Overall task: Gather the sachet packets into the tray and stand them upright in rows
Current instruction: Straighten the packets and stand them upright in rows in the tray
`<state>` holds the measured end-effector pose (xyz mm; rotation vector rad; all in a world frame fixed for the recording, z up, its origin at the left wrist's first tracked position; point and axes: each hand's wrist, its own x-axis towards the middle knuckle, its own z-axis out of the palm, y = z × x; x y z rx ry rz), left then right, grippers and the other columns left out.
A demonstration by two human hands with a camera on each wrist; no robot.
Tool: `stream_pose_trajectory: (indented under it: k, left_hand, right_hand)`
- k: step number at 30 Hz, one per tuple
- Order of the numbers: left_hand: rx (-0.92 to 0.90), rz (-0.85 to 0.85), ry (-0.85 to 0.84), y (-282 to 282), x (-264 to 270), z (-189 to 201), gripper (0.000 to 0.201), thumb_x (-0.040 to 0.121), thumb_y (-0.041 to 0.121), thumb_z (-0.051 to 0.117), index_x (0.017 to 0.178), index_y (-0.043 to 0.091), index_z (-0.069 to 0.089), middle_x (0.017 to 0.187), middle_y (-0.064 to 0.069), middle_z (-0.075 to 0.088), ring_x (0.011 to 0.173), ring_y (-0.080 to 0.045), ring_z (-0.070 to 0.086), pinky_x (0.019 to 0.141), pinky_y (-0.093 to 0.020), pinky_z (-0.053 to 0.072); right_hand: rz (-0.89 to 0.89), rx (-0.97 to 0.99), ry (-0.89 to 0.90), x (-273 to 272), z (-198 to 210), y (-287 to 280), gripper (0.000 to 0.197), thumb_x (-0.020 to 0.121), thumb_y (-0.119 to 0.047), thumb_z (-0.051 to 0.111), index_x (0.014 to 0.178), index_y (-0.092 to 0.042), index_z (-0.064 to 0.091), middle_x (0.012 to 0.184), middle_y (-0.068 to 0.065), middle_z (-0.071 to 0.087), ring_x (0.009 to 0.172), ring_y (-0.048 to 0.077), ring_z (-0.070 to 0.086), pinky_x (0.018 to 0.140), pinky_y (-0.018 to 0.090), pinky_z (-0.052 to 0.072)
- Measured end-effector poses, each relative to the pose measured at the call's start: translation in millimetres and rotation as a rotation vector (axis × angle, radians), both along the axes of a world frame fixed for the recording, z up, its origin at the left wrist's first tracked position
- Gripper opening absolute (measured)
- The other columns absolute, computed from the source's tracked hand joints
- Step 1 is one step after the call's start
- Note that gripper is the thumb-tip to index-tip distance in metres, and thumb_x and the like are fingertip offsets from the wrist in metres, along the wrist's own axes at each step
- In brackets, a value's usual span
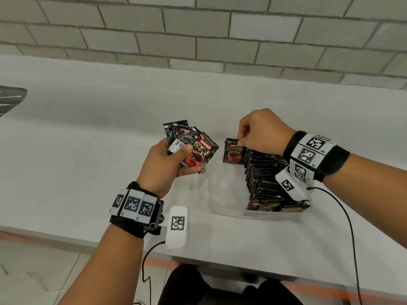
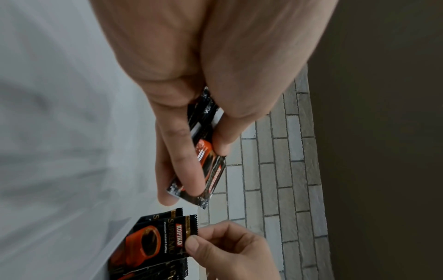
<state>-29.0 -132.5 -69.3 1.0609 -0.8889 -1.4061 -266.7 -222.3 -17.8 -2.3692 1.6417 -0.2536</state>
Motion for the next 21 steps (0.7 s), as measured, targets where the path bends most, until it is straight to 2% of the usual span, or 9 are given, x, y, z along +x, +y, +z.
stream_pose_trajectory:
  k: [3, 6, 8, 10, 12, 16, 18, 19, 21]
  left_hand:
    - [0.010, -0.012, -0.003, 0, -2, -2, 0.029, 0.097, 0.008, 0.063, 0.126, 0.003, 0.060, 0.120, -0.019, 0.071, 0.094, -0.049, 0.072, 0.064, -0.033, 0.063]
    - [0.014, -0.014, -0.010, 0, -3, -3, 0.030, 0.098, 0.008, 0.063, 0.127, 0.003, 0.059, 0.121, -0.019, 0.071, 0.096, -0.049, 0.071, 0.065, -0.033, 0.063]
    - [0.016, -0.015, -0.012, -1, -4, -3, 0.030, 0.098, 0.008, 0.063, 0.127, 0.002, 0.059, 0.121, -0.020, 0.071, 0.095, -0.050, 0.071, 0.065, -0.033, 0.063]
    - [0.018, -0.020, -0.016, -1, -5, -2, 0.029, 0.098, 0.008, 0.062, 0.126, 0.002, 0.059, 0.121, -0.020, 0.071, 0.093, -0.050, 0.072, 0.065, -0.033, 0.063]
    - [0.019, -0.025, -0.018, -1, -6, -1, 0.029, 0.098, 0.008, 0.062, 0.126, 0.002, 0.059, 0.120, -0.020, 0.071, 0.091, -0.049, 0.072, 0.066, -0.034, 0.064]
    - [0.014, -0.046, 0.021, -1, -10, 2, 0.033, 0.099, 0.009, 0.061, 0.131, 0.001, 0.057, 0.122, -0.021, 0.070, 0.095, -0.051, 0.071, 0.068, -0.036, 0.064]
    - [0.013, -0.071, 0.065, -1, -14, 6, 0.034, 0.100, 0.009, 0.059, 0.133, 0.000, 0.055, 0.121, -0.022, 0.070, 0.094, -0.051, 0.071, 0.069, -0.035, 0.063]
    - [0.014, -0.085, 0.087, -1, -17, 8, 0.033, 0.101, 0.009, 0.057, 0.133, 0.000, 0.055, 0.121, -0.022, 0.070, 0.094, -0.051, 0.071, 0.070, -0.036, 0.063]
    - [0.022, -0.113, 0.130, -1, -20, 11, 0.031, 0.102, 0.009, 0.055, 0.132, 0.000, 0.055, 0.121, -0.022, 0.070, 0.098, -0.049, 0.071, 0.072, -0.040, 0.063]
  right_hand:
    - [-0.033, 0.016, 0.063, -3, -3, 0, 0.013, 0.074, -0.024, 0.086, 0.074, -0.021, 0.073, 0.073, -0.010, 0.064, 0.075, 0.015, 0.064, 0.065, 0.028, 0.051]
    - [-0.020, 0.022, 0.112, -3, -4, 1, 0.015, 0.073, -0.025, 0.087, 0.076, -0.022, 0.073, 0.071, -0.013, 0.061, 0.074, 0.014, 0.063, 0.060, 0.025, 0.044]
    - [-0.023, 0.029, 0.126, -1, -3, 1, 0.016, 0.072, -0.025, 0.087, 0.077, -0.023, 0.073, 0.072, -0.014, 0.061, 0.075, 0.015, 0.063, 0.061, 0.026, 0.045]
    - [-0.029, 0.048, 0.117, -2, -2, -1, 0.020, 0.070, -0.028, 0.089, 0.081, -0.024, 0.073, 0.074, -0.012, 0.061, 0.077, 0.016, 0.064, 0.066, 0.030, 0.052]
    - [-0.012, 0.058, 0.073, -4, 1, -2, 0.024, 0.071, -0.034, 0.088, 0.085, -0.024, 0.071, 0.079, -0.009, 0.063, 0.080, 0.017, 0.064, 0.071, 0.033, 0.054]
    - [0.023, 0.000, -0.211, 4, 18, 7, 0.027, 0.086, -0.049, 0.073, 0.090, -0.022, 0.072, 0.083, -0.004, 0.069, 0.077, 0.011, 0.062, 0.069, 0.025, 0.048]
    - [0.048, 0.074, -0.285, 10, 27, 17, 0.034, 0.082, -0.057, 0.073, 0.096, -0.026, 0.072, 0.083, -0.006, 0.070, 0.077, 0.009, 0.065, 0.071, 0.025, 0.050]
    - [0.079, 0.138, -0.289, 13, 29, 21, 0.037, 0.079, -0.056, 0.076, 0.101, -0.027, 0.071, 0.083, -0.006, 0.072, 0.076, 0.009, 0.067, 0.072, 0.026, 0.053]
    - [0.146, 0.214, -0.261, 14, 28, 25, 0.037, 0.077, -0.045, 0.083, 0.106, -0.026, 0.069, 0.082, -0.005, 0.075, 0.073, 0.011, 0.071, 0.072, 0.032, 0.057]
